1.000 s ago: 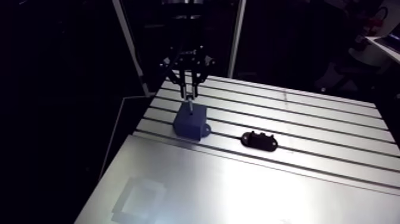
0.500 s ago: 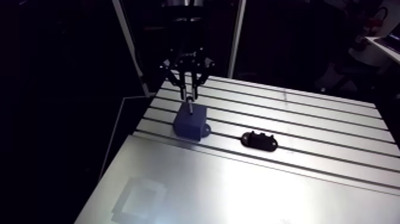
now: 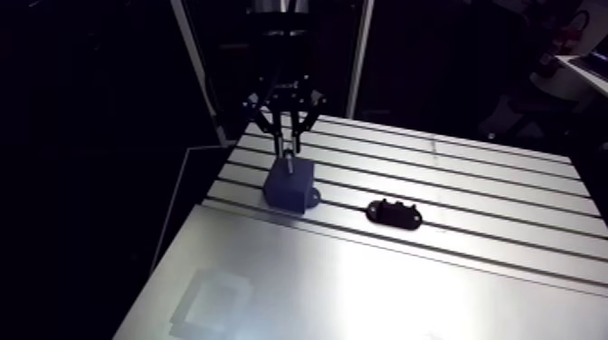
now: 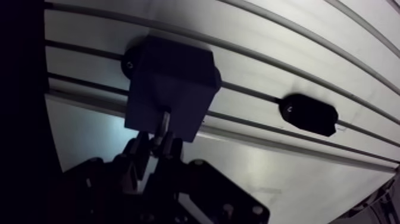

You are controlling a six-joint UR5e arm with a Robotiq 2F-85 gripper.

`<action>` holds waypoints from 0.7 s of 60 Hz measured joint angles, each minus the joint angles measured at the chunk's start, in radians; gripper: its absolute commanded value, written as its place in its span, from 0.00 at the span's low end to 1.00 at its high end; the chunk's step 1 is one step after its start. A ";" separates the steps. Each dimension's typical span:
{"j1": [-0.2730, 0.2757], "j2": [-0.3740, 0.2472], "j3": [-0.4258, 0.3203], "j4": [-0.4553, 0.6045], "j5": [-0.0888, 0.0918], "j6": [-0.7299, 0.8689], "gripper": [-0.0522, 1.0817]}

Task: Pick up the M10 bolt and insert it into the hole until fully seated.

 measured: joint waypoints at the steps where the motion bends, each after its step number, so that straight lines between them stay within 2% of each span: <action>1: 0.000 0.000 0.000 0.000 0.000 0.000 1.00; 42: -0.001 0.003 0.001 -0.004 0.000 -0.001 1.00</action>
